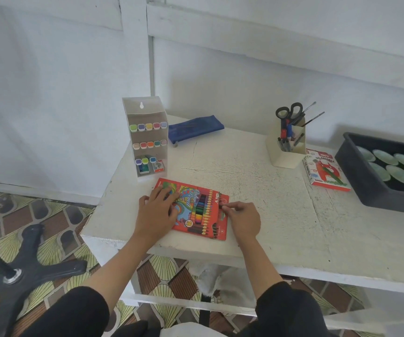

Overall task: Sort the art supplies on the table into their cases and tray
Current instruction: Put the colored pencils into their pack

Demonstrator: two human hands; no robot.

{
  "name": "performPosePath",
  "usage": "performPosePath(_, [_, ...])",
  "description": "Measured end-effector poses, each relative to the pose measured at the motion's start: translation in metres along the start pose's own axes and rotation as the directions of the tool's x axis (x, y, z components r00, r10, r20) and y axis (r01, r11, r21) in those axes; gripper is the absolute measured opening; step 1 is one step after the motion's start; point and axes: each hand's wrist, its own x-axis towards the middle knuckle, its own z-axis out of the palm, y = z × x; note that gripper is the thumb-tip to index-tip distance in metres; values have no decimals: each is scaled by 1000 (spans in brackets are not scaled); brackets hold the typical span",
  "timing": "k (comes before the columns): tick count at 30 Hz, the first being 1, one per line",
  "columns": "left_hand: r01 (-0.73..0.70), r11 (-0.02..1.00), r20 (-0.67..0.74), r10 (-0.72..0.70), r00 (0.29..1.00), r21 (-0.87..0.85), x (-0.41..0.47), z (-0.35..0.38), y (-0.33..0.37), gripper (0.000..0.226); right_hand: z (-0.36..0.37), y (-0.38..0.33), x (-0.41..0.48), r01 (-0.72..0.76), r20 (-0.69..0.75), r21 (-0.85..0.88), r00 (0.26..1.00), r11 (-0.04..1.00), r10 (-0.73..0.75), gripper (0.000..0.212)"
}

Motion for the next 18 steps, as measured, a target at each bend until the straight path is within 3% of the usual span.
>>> performPosePath(6, [-9,1000,16,9,1000,16,0,3,-2,60,15,-10,-15,98,-35,-47,994,994,-99,19])
performPosePath(10, [-56,997,65,52,997,59,-1,1,-1,62,21,-14,-34,237,-137,210,968,949,-211,32])
performPosePath(14, [-49,994,187,29,982,102,-3,2,0,70,29,-21,-44,220,41,263,970,939,-239,59])
performPosePath(18, [-52,992,209,26,977,117,-1,3,2,73,29,-25,-54,268,165,212,938,940,-305,67])
